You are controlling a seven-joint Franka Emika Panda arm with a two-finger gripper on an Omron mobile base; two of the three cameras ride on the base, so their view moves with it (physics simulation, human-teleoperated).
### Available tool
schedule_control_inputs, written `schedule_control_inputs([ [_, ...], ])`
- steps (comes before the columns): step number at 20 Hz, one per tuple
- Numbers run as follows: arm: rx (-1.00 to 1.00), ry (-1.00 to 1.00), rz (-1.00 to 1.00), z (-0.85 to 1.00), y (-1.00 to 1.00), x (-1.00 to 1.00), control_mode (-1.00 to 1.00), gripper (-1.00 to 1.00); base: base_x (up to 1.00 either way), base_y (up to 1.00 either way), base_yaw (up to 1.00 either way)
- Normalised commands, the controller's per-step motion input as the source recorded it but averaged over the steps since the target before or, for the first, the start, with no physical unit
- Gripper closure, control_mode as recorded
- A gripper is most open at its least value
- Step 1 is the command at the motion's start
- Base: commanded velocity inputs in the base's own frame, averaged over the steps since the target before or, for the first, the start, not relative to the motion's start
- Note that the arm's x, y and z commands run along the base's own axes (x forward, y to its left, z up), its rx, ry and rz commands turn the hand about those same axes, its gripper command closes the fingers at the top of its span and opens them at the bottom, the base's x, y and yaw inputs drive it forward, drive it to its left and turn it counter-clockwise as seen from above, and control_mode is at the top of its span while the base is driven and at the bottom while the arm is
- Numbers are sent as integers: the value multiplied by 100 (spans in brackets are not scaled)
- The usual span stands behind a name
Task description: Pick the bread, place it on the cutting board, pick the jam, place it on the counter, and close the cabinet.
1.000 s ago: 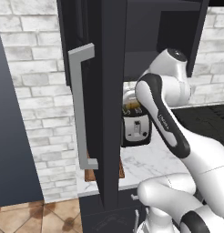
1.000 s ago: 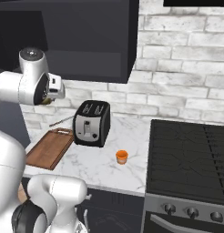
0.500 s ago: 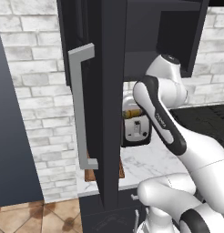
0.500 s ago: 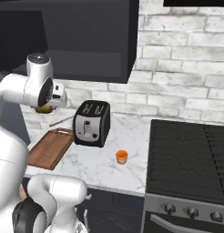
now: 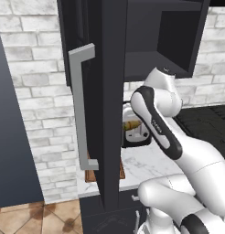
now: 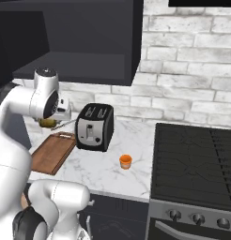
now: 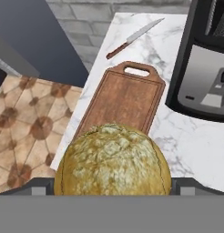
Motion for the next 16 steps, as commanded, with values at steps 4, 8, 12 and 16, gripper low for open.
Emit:
schedule_control_inputs([
  [4, -2, 0, 0, -44, 7, 0, -100, 100, 0, 0, 0],
  [8, -2, 0, 0, -42, 10, 0, -100, 100, 0, 0, 0],
  [12, -2, 0, 0, -41, 10, 0, -100, 100, 0, 0, 0],
  [16, -2, 0, 0, -37, 12, 0, -100, 100, 0, 0, 0],
])
